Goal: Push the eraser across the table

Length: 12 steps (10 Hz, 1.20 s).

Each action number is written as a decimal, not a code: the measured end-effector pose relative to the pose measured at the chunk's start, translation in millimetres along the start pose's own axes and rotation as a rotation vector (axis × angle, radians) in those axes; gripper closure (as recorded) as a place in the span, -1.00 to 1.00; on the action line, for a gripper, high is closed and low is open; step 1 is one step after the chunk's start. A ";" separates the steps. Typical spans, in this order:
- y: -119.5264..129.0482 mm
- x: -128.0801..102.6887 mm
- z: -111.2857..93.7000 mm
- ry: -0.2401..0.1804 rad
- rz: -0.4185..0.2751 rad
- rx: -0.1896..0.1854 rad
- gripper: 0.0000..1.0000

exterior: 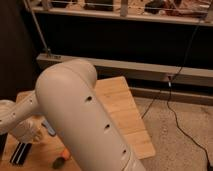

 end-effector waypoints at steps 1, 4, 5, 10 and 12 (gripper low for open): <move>1.2 -2.3 4.6 0.010 -0.002 -0.002 0.73; 6.3 -11.1 15.0 0.028 -0.019 -0.005 0.73; 9.3 -14.9 18.6 0.036 -0.030 -0.005 0.73; 18.2 -34.8 28.2 0.051 -0.071 0.008 0.73; 26.2 -47.2 25.7 0.043 -0.096 0.010 0.73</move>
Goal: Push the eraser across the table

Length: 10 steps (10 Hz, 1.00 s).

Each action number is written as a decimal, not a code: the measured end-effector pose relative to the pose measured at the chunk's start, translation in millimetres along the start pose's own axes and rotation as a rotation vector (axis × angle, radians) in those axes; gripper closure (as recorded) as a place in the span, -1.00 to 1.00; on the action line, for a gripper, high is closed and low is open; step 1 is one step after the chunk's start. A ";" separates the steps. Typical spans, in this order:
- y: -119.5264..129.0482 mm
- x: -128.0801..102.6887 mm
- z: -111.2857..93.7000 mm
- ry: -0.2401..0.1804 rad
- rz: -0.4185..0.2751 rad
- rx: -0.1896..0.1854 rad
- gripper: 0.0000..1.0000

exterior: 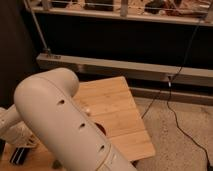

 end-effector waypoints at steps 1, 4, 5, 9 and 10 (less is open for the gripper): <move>2.2 -4.5 -0.4 0.000 -0.012 0.005 0.73; 12.7 -22.6 -0.8 0.002 -0.057 0.024 0.73; 15.9 -29.2 -2.2 -0.001 -0.069 0.029 0.73; 32.0 -61.5 -9.9 -0.013 -0.133 0.063 0.73; 33.9 -66.6 -10.9 -0.014 -0.143 0.067 0.73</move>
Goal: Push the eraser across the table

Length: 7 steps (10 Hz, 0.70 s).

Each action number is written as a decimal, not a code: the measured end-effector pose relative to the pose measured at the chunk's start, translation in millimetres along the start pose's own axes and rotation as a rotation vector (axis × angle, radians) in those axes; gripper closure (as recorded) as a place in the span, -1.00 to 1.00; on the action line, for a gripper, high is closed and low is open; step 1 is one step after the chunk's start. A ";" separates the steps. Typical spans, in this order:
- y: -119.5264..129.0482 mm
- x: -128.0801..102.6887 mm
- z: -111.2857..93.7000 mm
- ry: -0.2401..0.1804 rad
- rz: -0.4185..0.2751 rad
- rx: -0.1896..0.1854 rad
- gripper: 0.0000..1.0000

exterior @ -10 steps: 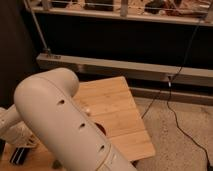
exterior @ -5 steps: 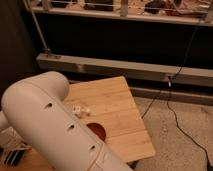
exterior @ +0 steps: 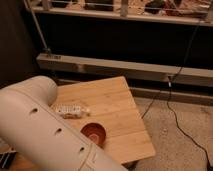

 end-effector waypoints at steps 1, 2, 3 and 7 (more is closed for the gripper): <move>0.9 -4.8 -1.0 -0.001 -0.008 0.002 0.73; 1.7 -10.9 -2.9 -0.006 -0.016 0.005 0.73; 3.9 -19.4 -6.6 -0.016 -0.028 0.008 0.73; 21.0 -53.6 -19.3 -0.051 -0.077 0.011 0.73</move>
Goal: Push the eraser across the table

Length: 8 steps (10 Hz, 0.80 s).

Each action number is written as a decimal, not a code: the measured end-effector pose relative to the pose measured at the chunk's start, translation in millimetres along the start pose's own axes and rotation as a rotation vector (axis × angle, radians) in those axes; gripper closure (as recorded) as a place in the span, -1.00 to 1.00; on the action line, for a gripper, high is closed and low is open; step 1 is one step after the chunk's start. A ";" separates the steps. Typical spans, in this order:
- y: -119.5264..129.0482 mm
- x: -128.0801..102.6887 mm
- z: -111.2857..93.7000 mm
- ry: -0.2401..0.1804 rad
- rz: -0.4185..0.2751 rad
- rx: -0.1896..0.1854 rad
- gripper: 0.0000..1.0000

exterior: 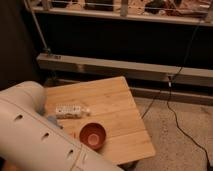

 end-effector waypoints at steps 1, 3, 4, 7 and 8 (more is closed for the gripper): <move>2.8 -8.0 -2.7 -0.011 -0.005 -0.003 0.73; 5.2 -21.9 -9.2 -0.034 0.001 -0.016 0.73; 2.6 -24.9 -11.9 -0.041 0.010 -0.017 0.73; -24.8 -13.7 -20.3 -0.046 0.113 -0.039 0.73; -36.9 -7.3 -23.8 -0.050 0.153 -0.046 0.73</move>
